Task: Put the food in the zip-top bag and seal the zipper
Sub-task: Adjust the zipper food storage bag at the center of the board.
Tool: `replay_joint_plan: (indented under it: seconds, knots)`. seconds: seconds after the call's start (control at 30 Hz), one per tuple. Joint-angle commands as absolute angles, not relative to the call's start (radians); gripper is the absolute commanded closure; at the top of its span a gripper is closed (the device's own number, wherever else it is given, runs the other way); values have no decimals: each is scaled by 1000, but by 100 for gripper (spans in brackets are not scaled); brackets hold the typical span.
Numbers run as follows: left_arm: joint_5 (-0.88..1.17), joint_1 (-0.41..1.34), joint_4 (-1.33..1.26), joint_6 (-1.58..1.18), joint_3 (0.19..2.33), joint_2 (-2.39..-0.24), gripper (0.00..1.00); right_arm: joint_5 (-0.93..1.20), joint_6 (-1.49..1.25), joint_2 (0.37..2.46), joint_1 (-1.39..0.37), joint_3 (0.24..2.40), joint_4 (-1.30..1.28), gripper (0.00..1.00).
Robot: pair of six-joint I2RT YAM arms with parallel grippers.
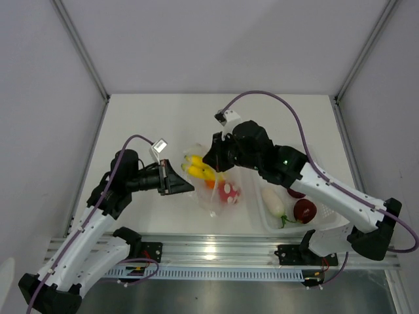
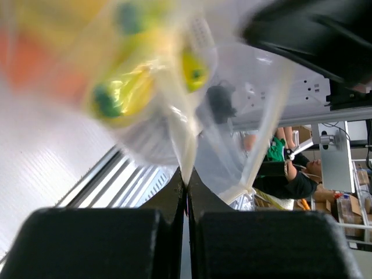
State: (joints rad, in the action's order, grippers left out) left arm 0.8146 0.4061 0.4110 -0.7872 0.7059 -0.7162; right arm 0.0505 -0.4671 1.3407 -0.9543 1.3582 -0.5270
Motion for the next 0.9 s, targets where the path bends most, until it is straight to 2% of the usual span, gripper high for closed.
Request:
replay_joint_plan:
  seconds: [0.0, 0.27, 0.4, 0.53, 0.87]
  knots:
    - [784, 399, 356, -808, 788, -689, 99, -58, -413, 1305, -1063, 1516, -512, 100]
    - [756, 399, 325, -750, 595, -729, 99, -77, -572, 1230, -1123, 1083, -336, 100]
    - [747, 399, 328, -746, 594, -724, 99, -135, -581, 1226, -1160, 1068, -351, 100]
    - [730, 397, 363, -730, 666, -719, 99, -185, -552, 1227, -1161, 1149, -431, 100]
    - [698, 397, 474, -683, 745, -669, 99, -241, -508, 1195, -1167, 1203, -423, 100]
